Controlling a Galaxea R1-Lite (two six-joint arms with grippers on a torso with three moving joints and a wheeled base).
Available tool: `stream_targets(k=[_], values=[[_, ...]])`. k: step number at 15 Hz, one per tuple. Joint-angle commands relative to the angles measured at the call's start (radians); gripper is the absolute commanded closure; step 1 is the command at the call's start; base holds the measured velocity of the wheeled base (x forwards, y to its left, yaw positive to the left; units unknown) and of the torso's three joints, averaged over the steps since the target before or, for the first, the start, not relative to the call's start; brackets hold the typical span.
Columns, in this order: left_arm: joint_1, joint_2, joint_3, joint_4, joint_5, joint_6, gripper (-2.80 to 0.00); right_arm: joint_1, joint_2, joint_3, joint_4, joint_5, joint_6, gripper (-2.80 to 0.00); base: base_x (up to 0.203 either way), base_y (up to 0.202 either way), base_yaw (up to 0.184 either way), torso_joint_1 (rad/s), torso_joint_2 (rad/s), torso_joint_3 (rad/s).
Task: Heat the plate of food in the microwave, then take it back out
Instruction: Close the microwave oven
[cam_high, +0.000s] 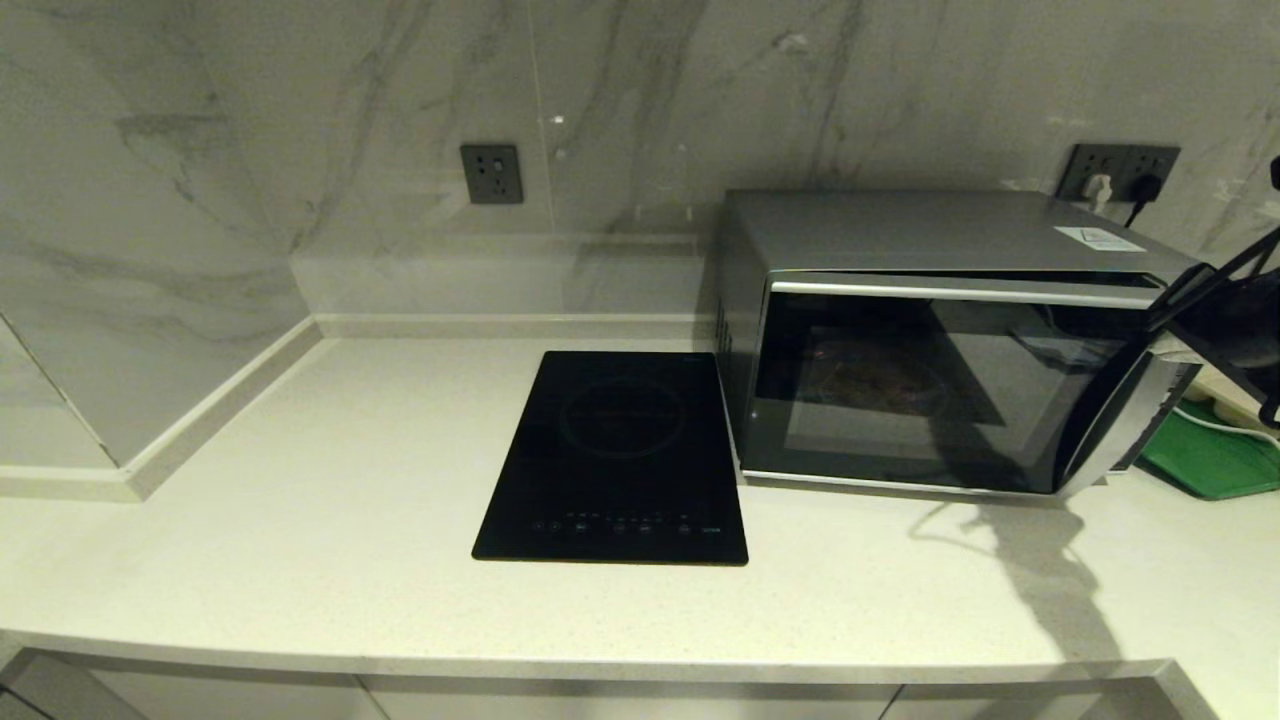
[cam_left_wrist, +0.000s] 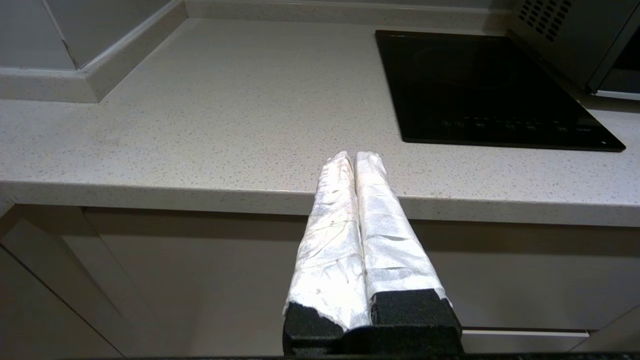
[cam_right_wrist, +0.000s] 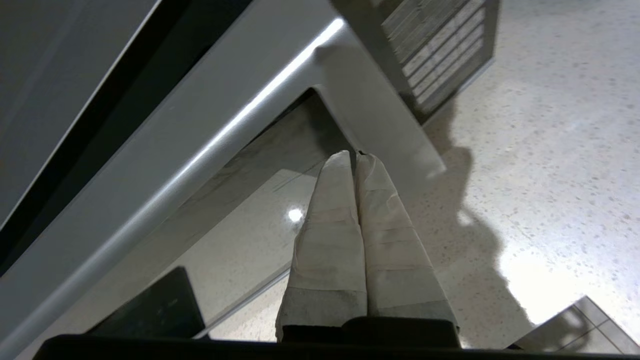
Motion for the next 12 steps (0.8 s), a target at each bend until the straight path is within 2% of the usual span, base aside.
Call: stream_targets(k=[1,4,8,12], values=[[0.0,0.0,0.0,-0.001,0.0,-0.001,0.0,-0.011,0.007,-0.01,-0.002,0.016,-0.01,0.0,0.0,0.0,0.0,0.0,0.0,0.0],[0.0,0.0,0.0,-0.001,0.0,-0.001,0.0,-0.018,0.03,-0.004,-0.078,0.017,-0.041,0.0,0.0,0.0,0.0,0.0,0.0,0.0],[0.0,0.0,0.0,-0.001,0.0,-0.001,0.0,-0.022,0.076,-0.004,-0.114,0.02,-0.055,0.0,0.0,0.0,0.0,0.0,0.0,0.0],[0.0,0.0,0.0,-0.001,0.0,0.0,0.0,-0.022,0.089,-0.002,-0.163,0.064,-0.061,0.0,0.0,0.0,0.0,0.0,0.0,0.0]])
